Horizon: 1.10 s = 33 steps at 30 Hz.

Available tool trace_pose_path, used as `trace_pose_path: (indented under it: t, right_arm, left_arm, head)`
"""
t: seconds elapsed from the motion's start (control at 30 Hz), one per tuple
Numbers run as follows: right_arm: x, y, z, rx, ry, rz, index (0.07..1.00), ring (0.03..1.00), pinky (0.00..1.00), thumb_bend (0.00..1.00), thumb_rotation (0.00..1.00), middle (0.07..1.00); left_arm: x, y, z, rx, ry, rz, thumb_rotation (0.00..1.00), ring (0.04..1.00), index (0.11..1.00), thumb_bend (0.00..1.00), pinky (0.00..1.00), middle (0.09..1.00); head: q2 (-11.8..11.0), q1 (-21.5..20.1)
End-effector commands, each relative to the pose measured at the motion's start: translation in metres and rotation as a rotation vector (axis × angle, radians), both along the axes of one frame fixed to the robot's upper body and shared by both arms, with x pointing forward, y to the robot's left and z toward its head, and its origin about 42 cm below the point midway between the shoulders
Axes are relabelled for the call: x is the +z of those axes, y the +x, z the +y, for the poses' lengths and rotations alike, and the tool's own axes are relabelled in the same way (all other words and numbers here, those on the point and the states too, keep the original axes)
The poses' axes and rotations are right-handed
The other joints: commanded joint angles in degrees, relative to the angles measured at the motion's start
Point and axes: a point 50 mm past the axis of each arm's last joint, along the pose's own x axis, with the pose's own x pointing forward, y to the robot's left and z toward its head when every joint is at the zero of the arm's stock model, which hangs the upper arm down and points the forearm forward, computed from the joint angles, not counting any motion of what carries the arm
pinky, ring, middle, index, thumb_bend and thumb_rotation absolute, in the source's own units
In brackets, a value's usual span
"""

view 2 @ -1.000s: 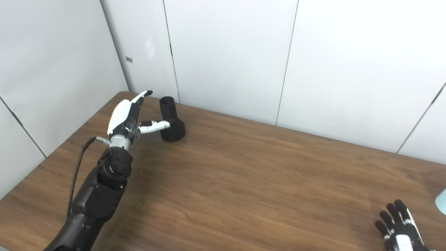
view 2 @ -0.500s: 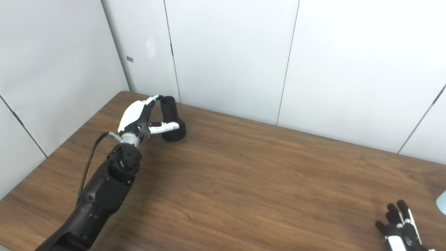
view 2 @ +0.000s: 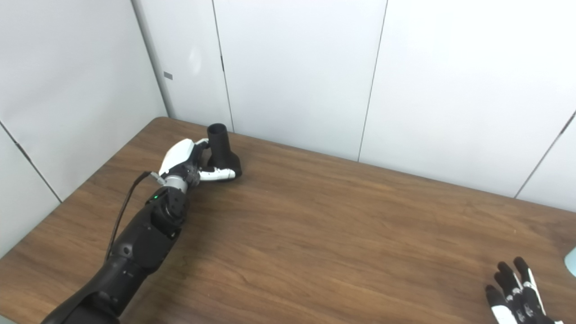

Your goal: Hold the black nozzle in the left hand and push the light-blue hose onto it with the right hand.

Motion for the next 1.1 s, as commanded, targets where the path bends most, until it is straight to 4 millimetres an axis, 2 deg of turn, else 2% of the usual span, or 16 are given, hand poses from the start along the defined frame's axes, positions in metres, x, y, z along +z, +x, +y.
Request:
trace_pose_path:
  t: [0.0,0.27,0.5,0.7,0.83,0.93,1.07]
  right_arm:
    - [0.012,0.003,0.000,0.009,-0.016,-0.057,0.973,0.938,0.86,0.68,0.54,0.934]
    - [0.012,0.004,0.002,0.011,0.013,-0.053,0.984,0.970,0.94,0.67,0.51,0.948]
    - [0.014,0.004,0.003,0.001,-0.014,-0.055,0.980,0.949,0.89,0.69,0.52,0.939]
    - [0.017,0.004,0.002,0.012,0.002,-0.065,0.983,0.969,0.95,0.66,0.52,0.948]
    - [0.020,0.003,0.001,0.004,-0.016,-0.064,0.991,0.967,0.93,0.64,0.57,0.953]
    - [0.019,0.002,0.001,0.008,-0.013,-0.062,0.994,0.980,0.93,0.63,0.57,0.959]
    - [0.020,0.002,0.001,0.006,-0.008,-0.058,0.999,0.988,0.96,0.64,0.57,0.961]
  left_arm:
    - [0.029,0.015,0.004,0.008,0.007,-0.080,0.46,0.950,0.868,1.00,0.92,0.924]
    - [0.027,0.023,0.005,0.025,-0.026,-0.066,0.45,0.984,0.865,0.98,0.95,0.947]
    - [0.031,0.025,-0.002,0.000,-0.022,-0.079,0.45,0.967,0.855,0.98,0.92,0.928]
    - [0.030,0.026,-0.006,-0.014,0.015,-0.072,0.44,0.949,0.832,0.97,0.94,0.906]
    - [0.028,0.025,-0.006,-0.012,0.030,-0.053,0.41,0.951,0.831,0.95,0.95,0.901]
    - [0.026,0.026,-0.003,-0.013,0.042,-0.047,0.37,0.945,0.823,0.93,0.96,0.887]
    - [0.024,0.026,0.001,-0.008,0.113,-0.016,0.36,0.935,0.816,0.91,0.96,0.877]
  head:
    - [0.1,0.0]
    - [0.2,-0.3]
    - [0.3,-0.8]
    - [0.6,-1.2]
    - [0.7,-1.3]
    - [0.8,-1.4]
    - [1.1,-1.4]
